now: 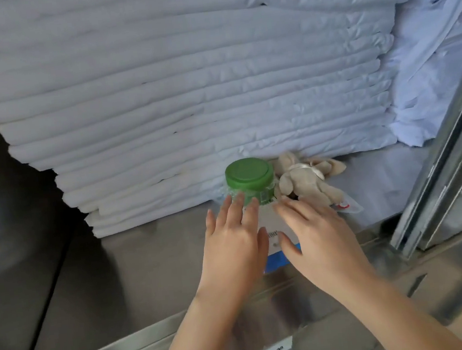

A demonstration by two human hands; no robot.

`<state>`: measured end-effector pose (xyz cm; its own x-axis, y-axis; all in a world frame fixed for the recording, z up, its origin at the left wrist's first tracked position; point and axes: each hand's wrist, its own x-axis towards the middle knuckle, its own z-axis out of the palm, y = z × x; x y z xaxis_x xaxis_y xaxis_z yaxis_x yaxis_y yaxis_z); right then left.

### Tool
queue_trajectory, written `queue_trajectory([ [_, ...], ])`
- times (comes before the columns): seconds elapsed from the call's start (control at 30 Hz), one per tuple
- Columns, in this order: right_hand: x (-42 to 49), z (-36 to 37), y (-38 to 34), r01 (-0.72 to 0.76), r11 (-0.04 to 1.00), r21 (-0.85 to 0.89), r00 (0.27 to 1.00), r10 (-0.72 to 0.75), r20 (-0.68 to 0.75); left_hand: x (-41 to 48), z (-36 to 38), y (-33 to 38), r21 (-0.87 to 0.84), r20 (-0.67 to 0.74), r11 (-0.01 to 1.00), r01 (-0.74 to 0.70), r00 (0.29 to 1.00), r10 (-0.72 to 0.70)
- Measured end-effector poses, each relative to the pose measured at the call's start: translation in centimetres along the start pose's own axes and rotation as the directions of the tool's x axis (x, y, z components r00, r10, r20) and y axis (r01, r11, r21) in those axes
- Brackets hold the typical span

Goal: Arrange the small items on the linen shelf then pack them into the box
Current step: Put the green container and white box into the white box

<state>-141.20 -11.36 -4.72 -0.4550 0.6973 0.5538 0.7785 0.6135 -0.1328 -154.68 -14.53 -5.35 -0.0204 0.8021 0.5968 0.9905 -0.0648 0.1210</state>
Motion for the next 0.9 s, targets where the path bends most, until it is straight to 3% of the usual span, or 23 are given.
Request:
queue_trajectory([
  [0.37, 5.7, 2.3, 2.6, 0.042, 0.997, 0.062, 0.996, -0.047, 0.081, 4.2, 2.4, -1.4, 0.117, 0.036, 0.993, 0.033, 0.999, -0.037],
  [0.47, 7.3, 2.6, 3.6, 0.083, 0.997, -0.006, 0.994, -0.082, 0.068, 5.2, 3.0, -1.5, 0.132, 0.040, 0.990, 0.051, 0.998, -0.057],
  [0.6, 8.6, 3.8, 4.8, 0.144, 0.983, -0.112, 0.971, -0.119, 0.207, 6.2, 3.9, -1.9, 0.186, 0.053, 0.981, 0.051, 0.997, -0.062],
  [0.9, 9.4, 4.5, 5.4, 0.171, 0.984, -0.054, 0.958, -0.153, 0.243, 6.6, 4.5, -2.0, 0.157, 0.136, 0.986, 0.061, 0.987, -0.082],
])
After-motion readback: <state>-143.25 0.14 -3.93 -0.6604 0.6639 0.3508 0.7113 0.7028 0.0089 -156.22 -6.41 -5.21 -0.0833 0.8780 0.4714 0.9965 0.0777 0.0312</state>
